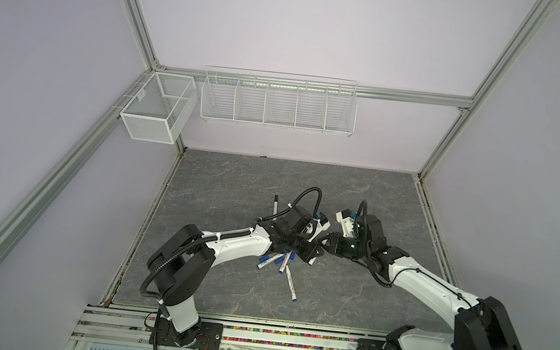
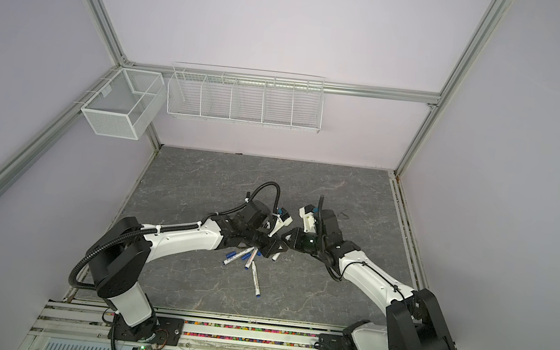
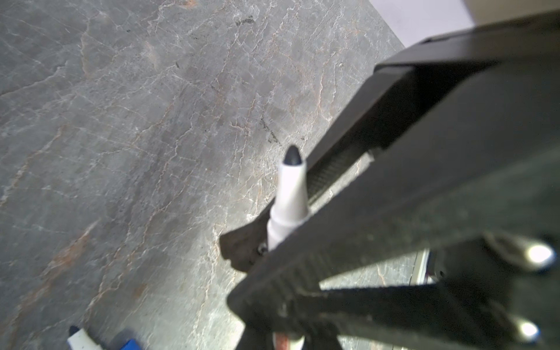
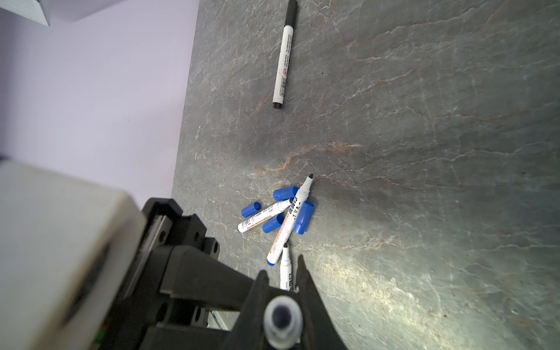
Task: Insert the pens into the pen caps
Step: 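Move the right gripper down over the blue caps beside the markers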
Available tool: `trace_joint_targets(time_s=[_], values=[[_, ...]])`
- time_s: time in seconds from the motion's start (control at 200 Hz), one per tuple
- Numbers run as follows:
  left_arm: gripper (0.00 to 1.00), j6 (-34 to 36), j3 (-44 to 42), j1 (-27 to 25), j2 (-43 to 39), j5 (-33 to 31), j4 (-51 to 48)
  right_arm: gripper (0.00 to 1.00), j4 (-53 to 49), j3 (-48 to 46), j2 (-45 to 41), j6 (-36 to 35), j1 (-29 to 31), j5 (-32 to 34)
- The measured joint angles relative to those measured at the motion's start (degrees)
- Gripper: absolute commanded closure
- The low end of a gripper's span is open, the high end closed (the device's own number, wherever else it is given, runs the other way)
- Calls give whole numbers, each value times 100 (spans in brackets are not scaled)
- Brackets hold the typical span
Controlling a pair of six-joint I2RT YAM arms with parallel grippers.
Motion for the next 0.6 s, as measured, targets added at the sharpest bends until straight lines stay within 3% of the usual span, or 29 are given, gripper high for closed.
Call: trace_joint_targets(time_s=[0.09,0.32,0.43,0.6], values=[[100,-116,-267,179,-190,-7,138,43,-125,17,-11,-98,15,39],[100,-667,-988,774,-817,-505,380,43,-881,431,68,-461,404,538],[100,-970,-1217,824,-1228,-1233,315,44,-1255,938,575,-656,758,817],[100,-1403,-1370,824,-2046,-2942,22,44,-1937,2004,1731,-997,1388,1384]])
